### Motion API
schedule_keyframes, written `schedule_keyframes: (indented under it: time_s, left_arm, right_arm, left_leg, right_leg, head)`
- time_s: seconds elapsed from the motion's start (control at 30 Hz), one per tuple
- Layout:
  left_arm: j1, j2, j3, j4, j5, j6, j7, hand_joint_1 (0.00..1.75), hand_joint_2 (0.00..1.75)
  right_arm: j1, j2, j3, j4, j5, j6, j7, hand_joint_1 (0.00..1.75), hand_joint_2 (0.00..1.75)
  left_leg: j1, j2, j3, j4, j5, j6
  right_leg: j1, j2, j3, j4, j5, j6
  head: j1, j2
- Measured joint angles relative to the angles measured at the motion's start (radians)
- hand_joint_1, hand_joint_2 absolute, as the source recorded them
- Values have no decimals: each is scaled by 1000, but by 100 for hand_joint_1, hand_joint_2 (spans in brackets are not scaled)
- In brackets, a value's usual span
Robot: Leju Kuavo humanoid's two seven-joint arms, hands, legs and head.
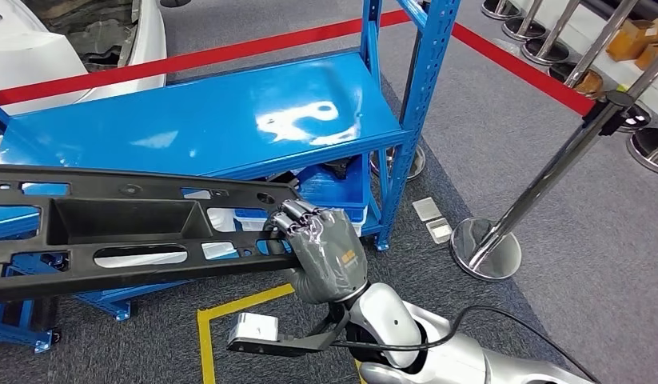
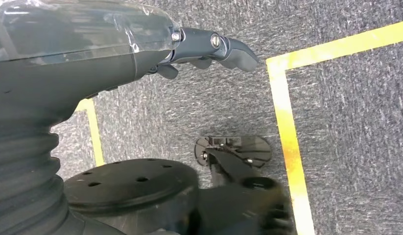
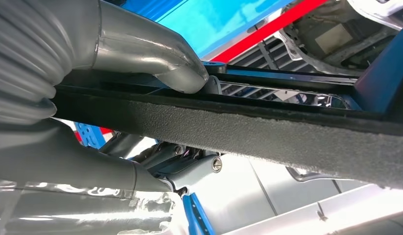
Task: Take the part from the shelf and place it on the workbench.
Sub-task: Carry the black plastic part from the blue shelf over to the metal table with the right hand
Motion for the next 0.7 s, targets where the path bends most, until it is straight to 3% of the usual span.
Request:
schedule_keyframes:
  time_s: [0.07, 0.17, 0.2, 0.27, 0.33, 0.37, 0.4, 0.43, 0.5, 0.53, 0.6, 0.67, 0.7]
  left_arm:
    - [1, 6, -3, -12, 0, 3, 3, 0, 175]
    - [5, 14, -10, -30, 0, 7, 7, 0, 175]
    - [5, 16, -13, -35, 0, 9, 9, 0, 175]
    - [5, 20, -18, -48, 2, 16, 16, 0, 175]
    - [6, 26, -22, -63, 8, 23, 19, 0, 175]
    - [6, 29, -25, -70, 13, 25, 19, 0, 175]
    - [6, 31, -27, -76, 18, 27, 17, 0, 175]
    - [6, 33, -29, -80, 24, 27, 13, 0, 175]
    - [4, 34, -36, -85, 37, 26, -1, 0, 175]
    - [2, 34, -39, -86, 42, 24, -9, 0, 175]
    - [-2, 34, -43, -87, 50, 21, -21, 0, 175]
    - [-3, 34, -45, -88, 56, 18, -29, 0, 175]
    - [-3, 34, -46, -88, 58, 17, -31, 0, 175]
  right_arm:
    - [0, 0, 0, 0, 0, -2, 0, 175, 175]
    - [0, -1, 0, 0, 0, -3, 0, 175, 175]
    - [0, -1, 0, 0, 0, -3, 0, 175, 175]
    - [0, -2, 0, 0, 0, -4, 1, 175, 175]
    - [3, -2, 0, 0, 1, -4, 4, 175, 175]
    - [5, -3, 0, 0, 3, -4, 7, 175, 175]
    - [6, -4, 0, 0, 6, -4, 11, 175, 175]
    - [7, -4, 0, 0, 9, -4, 15, 175, 175]
    - [7, -4, 0, 0, 16, -3, 21, 175, 175]
    - [7, -4, 0, -1, 19, -2, 23, 175, 175]
    - [9, -4, 0, -1, 23, 0, 26, 175, 175]
    - [11, -5, 0, -2, 27, 2, 30, 175, 175]
    - [11, -5, 0, -2, 29, 3, 30, 175, 175]
  left_leg:
    - [-4, -1, 26, -61, 12, 10]
    - [-3, 1, 19, -69, 26, 26]
    - [0, 3, 16, -74, 33, 33]
    - [2, 6, 4, -78, 46, 44]
    - [0, 7, -11, -75, 54, 47]
    - [0, 7, -18, -72, 57, 47]
    - [0, 7, -24, -69, 60, 45]
    - [0, 7, -28, -66, 62, 43]
    - [-1, 7, -35, -59, 65, 38]
    - [-2, 6, -39, -54, 67, 34]
    - [-4, 6, -48, -49, 74, 22]
    - [-2, 5, -54, -46, 75, 9]
    - [-1, 5, -59, -33, 62, 3]
  right_leg:
    - [2, -1, -6, 4, 5, 10]
    - [1, 0, -13, 8, 5, 28]
    - [1, 1, -20, 24, -11, 33]
    - [-1, 3, -54, 116, -80, 41]
    - [-3, 4, -95, 239, -145, 45]
    - [-3, 4, -99, 267, -153, 46]
    - [-4, 3, -84, 258, -143, 47]
    - [-5, 3, -51, 210, -117, 46]
    - [-5, 4, 28, 71, -67, 45]
    - [-4, 4, 51, 22, -54, 43]
    - [1, 7, 57, -5, -50, 37]
    - [0, 8, 49, -8, -40, 22]
    - [-1, 7, 46, -10, -34, 14]
  head:
    - [0, 0]
    - [0, 0]
    - [2, 0]
    - [6, 0]
    - [9, 0]
    - [9, 0]
    - [9, 0]
    - [10, 0]
    - [11, 0]
    - [12, 0]
    - [13, 0]
    - [13, 0]
    - [11, 0]
